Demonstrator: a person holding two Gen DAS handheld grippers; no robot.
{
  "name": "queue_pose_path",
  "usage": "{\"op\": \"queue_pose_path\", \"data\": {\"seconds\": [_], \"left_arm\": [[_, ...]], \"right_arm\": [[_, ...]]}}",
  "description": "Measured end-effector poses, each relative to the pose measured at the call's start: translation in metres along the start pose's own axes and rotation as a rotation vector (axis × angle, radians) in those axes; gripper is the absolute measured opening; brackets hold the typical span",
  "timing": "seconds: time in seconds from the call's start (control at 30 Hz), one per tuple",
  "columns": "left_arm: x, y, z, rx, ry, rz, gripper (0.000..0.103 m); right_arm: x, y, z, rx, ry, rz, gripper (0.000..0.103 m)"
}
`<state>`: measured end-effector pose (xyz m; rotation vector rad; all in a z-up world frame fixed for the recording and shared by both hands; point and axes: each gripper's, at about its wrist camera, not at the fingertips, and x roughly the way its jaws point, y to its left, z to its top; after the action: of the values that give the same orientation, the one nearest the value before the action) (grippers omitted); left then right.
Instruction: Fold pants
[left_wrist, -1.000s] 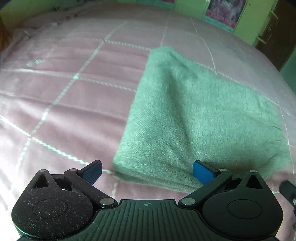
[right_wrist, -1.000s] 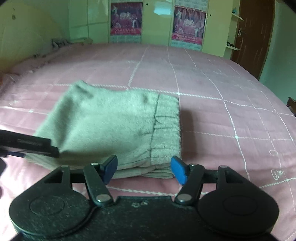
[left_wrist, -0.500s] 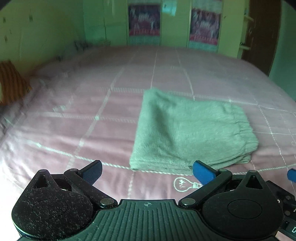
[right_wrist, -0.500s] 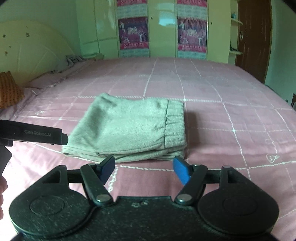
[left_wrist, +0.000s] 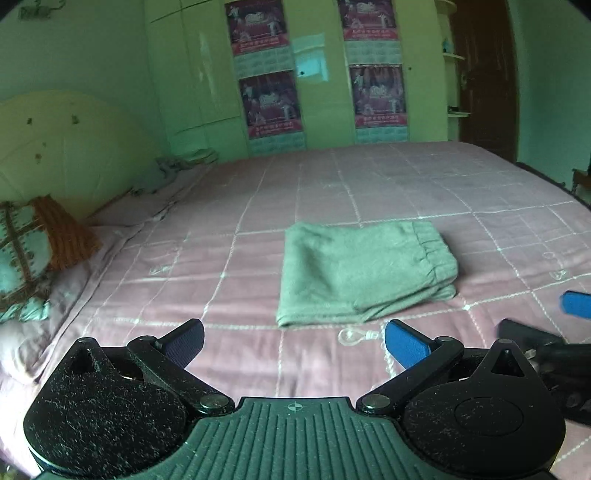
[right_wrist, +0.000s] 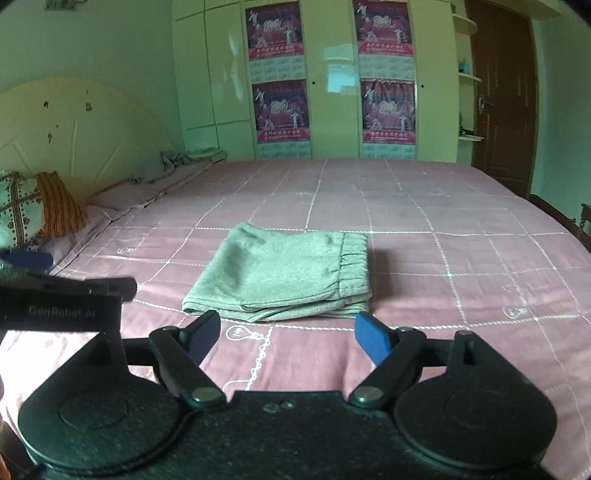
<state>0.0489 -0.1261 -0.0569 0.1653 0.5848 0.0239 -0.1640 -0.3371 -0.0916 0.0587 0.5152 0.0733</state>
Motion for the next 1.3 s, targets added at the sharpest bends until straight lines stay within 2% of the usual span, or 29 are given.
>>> {"op": "queue_pose_path", "data": {"seconds": [0.07,0.17,0.23,0.37,0.63,0.8,0.87,0.97,1.1,1.17,1.3], "left_arm": [[-0.009,0.002,-0.006,-0.014,0.015,-0.012,0.103],[-0.021,0.011,-0.014,-0.068,0.014,-0.070,0.103],[-0.029,0.013,-0.018,-0.097,0.012,-0.070,0.103],[-0.040,0.006,-0.022,-0.042,-0.032,-0.038,0.103],[-0.064,0.006,-0.023,-0.028,-0.049,-0.060,0.103],[-0.071,-0.002,-0.021,0.047,-0.056,-0.034,0.103],[-0.073,-0.003,-0.022,0.067,-0.053,-0.049,0.103],[-0.077,0.002,-0.023,0.013,-0.057,-0.090,0.103],[-0.076,0.017,-0.027,-0.109,-0.064,-0.152,0.103],[-0.073,0.021,-0.029,-0.151,-0.061,-0.146,0.103],[-0.063,0.022,-0.030,-0.135,-0.043,-0.098,0.103]], "right_arm": [[-0.013,-0.001,-0.004,0.009,-0.010,-0.013,0.083],[-0.031,-0.006,-0.008,0.034,-0.024,-0.024,0.087],[-0.041,-0.007,-0.011,0.047,-0.036,-0.031,0.090],[-0.059,-0.005,-0.012,0.056,-0.069,-0.044,0.094],[-0.079,-0.002,-0.008,0.065,-0.114,-0.078,0.099],[-0.085,-0.002,-0.005,0.068,-0.131,-0.100,0.101],[-0.086,-0.002,-0.005,0.072,-0.132,-0.097,0.102],[-0.088,-0.001,-0.005,0.075,-0.140,-0.097,0.102],[-0.089,0.001,-0.005,0.073,-0.146,-0.104,0.102],[-0.088,0.001,-0.006,0.072,-0.143,-0.111,0.102],[-0.086,0.003,-0.007,0.075,-0.140,-0.120,0.102]]}}
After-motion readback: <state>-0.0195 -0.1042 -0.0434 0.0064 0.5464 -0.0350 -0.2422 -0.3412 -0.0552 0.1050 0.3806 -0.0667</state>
